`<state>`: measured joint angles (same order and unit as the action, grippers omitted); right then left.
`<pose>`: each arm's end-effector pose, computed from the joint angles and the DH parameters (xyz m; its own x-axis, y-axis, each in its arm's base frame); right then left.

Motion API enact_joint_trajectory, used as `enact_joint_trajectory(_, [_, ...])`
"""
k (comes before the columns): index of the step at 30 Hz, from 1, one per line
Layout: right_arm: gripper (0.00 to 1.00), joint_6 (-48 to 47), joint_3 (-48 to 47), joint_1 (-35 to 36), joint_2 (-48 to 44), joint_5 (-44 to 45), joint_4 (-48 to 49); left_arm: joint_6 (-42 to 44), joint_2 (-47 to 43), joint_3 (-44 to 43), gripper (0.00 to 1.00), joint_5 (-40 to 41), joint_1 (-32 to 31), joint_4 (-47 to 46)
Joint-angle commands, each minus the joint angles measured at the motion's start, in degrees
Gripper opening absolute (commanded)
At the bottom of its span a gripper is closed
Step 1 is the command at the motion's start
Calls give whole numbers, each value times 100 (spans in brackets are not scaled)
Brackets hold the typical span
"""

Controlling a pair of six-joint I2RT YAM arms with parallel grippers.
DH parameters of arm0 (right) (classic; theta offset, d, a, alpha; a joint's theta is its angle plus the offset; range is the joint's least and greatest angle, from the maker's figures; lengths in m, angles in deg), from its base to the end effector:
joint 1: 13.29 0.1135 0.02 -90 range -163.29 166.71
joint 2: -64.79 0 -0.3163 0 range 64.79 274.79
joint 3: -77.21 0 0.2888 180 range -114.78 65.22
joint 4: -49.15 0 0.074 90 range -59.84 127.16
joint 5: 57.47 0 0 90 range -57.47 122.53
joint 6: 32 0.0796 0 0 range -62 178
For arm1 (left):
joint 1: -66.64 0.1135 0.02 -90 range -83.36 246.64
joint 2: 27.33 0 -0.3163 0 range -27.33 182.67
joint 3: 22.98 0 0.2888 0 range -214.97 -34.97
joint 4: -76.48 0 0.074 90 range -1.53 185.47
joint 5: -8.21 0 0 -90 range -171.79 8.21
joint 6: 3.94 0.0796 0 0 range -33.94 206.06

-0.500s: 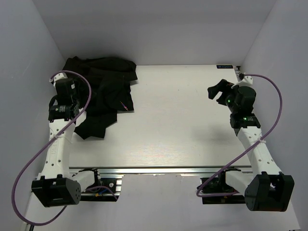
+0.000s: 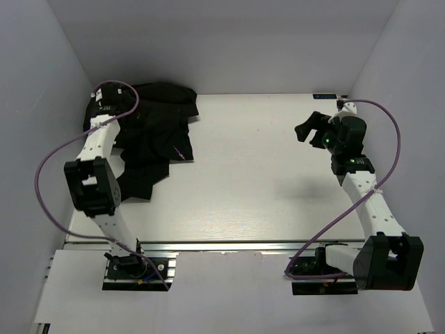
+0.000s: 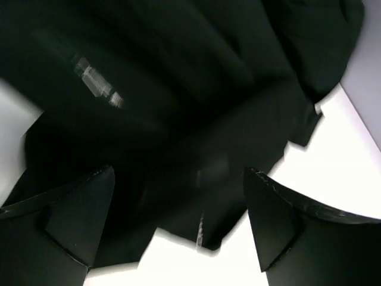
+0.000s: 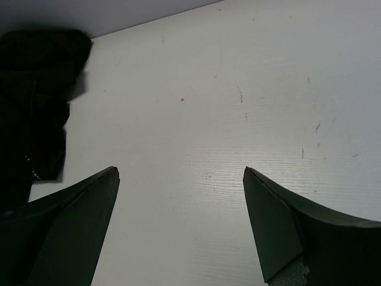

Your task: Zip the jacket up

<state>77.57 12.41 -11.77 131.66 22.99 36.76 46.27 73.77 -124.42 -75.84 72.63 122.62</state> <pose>0.3316 0.0220 0.3559 -0.2977 0.3225 -0.8985 -0.0922 0.9271 0.3633 0.4730 0.0579 0.3158 -0.4354 -0.6857 -0.5833 -0.5913 0.7064 -0.3891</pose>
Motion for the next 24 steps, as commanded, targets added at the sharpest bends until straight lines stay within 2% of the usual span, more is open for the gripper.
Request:
enact_joint_trajectory(1, [89,-261,-291,-11,-25,110,49,-196,856,-912,98,-409,190,-260])
enact_joint_trajectory(3, [89,-314,-273,-11,1,189,49,-196,1653,-1336,98,-673,235,-347])
enact_joint_trajectory(5, [89,-358,-255,-11,54,294,49,-353,2409,-2213,98,-894,261,-217])
enact_joint_trajectory(9, [89,-367,-264,-11,151,286,-109,-512,3134,-2683,98,-851,261,-461])
enact_joint_trajectory(11, [89,-375,-282,-11,238,207,-100,-486,3468,-2770,97,-1191,253,-918])
enact_joint_trajectory(12, [89,-375,-308,-11,265,181,-161,-460,3556,-2797,91,-1306,253,-1084])
enact_joint_trajectory(13, [89,-367,-326,-11,300,120,-162,-442,3653,-2815,49,-1464,261,-1260])
enact_joint_trajectory(14, [89,-366,-334,-3,318,119,-170,-451,3671,-2884,18,-1561,261,-1462])
enact_joint_trajectory(15, [89,-349,-343,-11,335,136,-179,-468,3663,-2920,0,-1823,261,-1534])
enact_joint_trajectory(18, [89,-314,-361,-11,292,172,-170,-171,3251,-2868,0,-2264,139,-1920])
enact_joint_trajectory(21, [89,-288,-370,-11,204,172,-162,532,2531,-2920,0,-2519,-247,-1983])
enact_joint_trajectory(24, [89,-244,-335,-11,54,233,-100,1357,1766,-2885,0,-2836,-941,-1886])
